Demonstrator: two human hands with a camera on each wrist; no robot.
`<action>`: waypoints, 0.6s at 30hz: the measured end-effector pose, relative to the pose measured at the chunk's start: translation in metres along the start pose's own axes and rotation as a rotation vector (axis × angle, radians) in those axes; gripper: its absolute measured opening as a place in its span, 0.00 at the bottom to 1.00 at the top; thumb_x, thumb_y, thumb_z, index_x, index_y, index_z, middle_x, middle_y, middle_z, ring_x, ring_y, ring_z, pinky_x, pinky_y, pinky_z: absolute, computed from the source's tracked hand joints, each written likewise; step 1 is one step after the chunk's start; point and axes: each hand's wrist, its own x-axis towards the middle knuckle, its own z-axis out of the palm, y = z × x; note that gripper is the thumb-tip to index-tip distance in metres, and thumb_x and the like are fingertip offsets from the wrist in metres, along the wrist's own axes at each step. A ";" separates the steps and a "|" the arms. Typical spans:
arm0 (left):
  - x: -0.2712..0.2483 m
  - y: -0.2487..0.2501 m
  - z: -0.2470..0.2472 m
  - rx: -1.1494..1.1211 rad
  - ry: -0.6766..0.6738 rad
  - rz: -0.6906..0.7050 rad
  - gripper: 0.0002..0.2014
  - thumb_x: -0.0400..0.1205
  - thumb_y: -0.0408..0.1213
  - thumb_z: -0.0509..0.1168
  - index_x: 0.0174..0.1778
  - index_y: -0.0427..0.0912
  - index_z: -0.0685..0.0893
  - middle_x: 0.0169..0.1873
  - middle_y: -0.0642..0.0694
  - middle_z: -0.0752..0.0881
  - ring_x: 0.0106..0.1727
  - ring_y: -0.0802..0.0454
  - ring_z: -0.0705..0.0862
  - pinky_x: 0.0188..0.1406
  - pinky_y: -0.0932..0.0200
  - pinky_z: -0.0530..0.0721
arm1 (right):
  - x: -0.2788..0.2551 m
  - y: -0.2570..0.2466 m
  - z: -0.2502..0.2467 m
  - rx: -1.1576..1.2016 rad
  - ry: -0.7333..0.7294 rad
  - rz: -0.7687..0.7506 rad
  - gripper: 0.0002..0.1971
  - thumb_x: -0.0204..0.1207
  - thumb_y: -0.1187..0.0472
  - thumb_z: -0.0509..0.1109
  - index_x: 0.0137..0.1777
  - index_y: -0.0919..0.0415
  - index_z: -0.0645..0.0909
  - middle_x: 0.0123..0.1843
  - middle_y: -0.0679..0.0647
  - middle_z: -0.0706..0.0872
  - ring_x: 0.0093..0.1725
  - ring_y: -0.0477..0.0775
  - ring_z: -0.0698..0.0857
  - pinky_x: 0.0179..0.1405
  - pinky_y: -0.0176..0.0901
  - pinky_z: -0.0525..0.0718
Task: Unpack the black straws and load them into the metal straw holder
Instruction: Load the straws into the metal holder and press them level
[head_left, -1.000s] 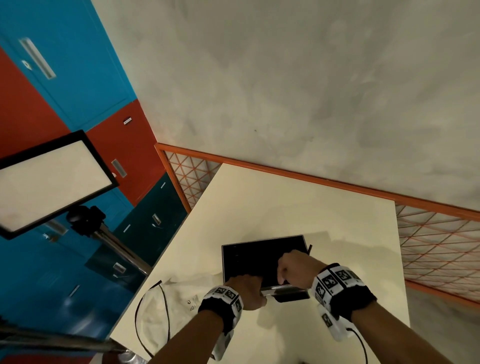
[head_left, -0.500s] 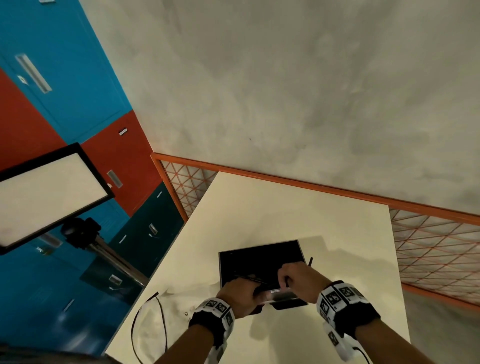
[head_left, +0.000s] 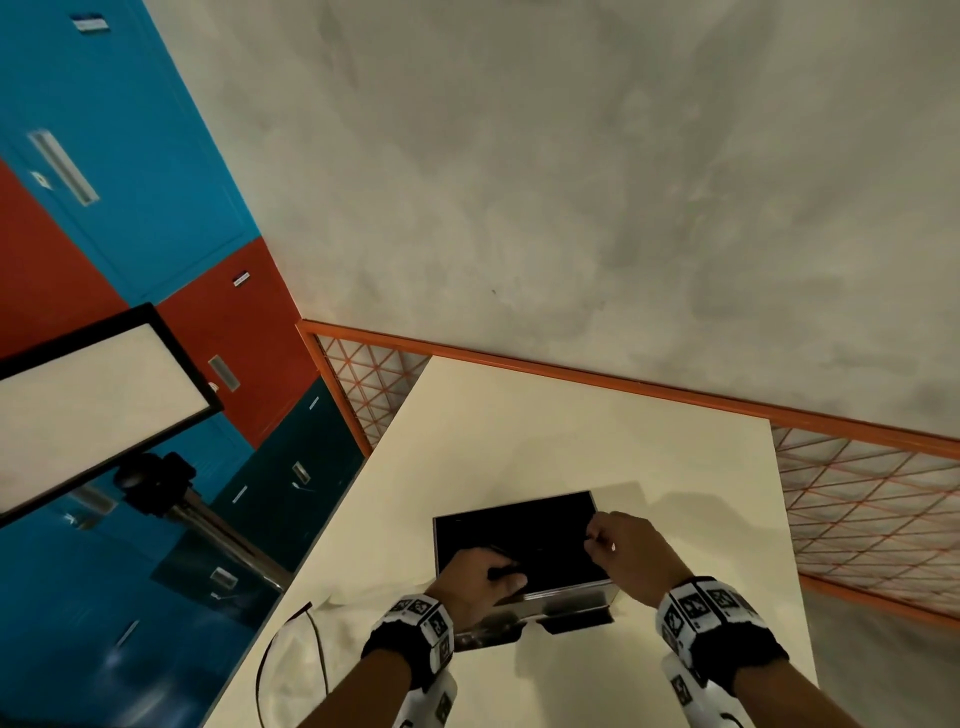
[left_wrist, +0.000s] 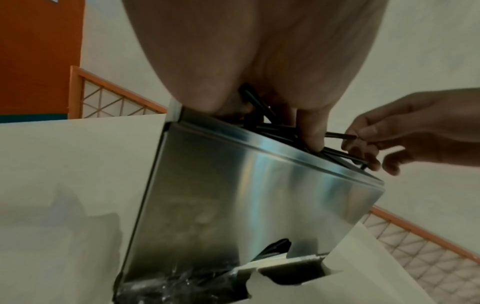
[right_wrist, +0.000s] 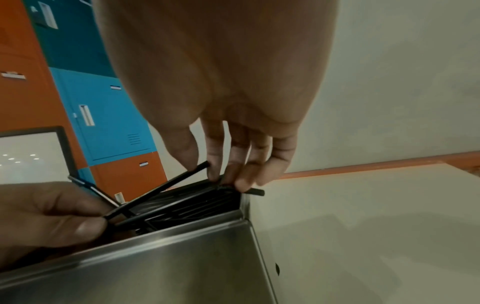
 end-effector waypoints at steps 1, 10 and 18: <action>0.000 0.000 -0.001 0.003 0.004 -0.002 0.15 0.86 0.45 0.70 0.66 0.43 0.89 0.59 0.51 0.90 0.60 0.63 0.83 0.50 0.85 0.71 | 0.000 0.001 0.001 0.028 -0.003 -0.002 0.03 0.81 0.61 0.66 0.50 0.53 0.80 0.47 0.53 0.85 0.41 0.52 0.81 0.47 0.45 0.80; -0.008 0.010 -0.001 0.040 -0.032 -0.034 0.15 0.86 0.50 0.67 0.62 0.46 0.90 0.55 0.51 0.91 0.57 0.56 0.87 0.55 0.67 0.80 | 0.004 0.012 0.010 -0.029 0.108 0.100 0.09 0.79 0.64 0.64 0.55 0.57 0.84 0.48 0.50 0.78 0.44 0.53 0.81 0.43 0.39 0.75; -0.017 0.012 0.008 0.280 0.040 0.093 0.20 0.88 0.59 0.56 0.63 0.53 0.86 0.59 0.52 0.86 0.60 0.50 0.84 0.59 0.52 0.82 | -0.008 0.019 0.014 0.006 0.101 0.179 0.05 0.78 0.60 0.69 0.50 0.49 0.77 0.48 0.50 0.78 0.41 0.53 0.82 0.44 0.45 0.80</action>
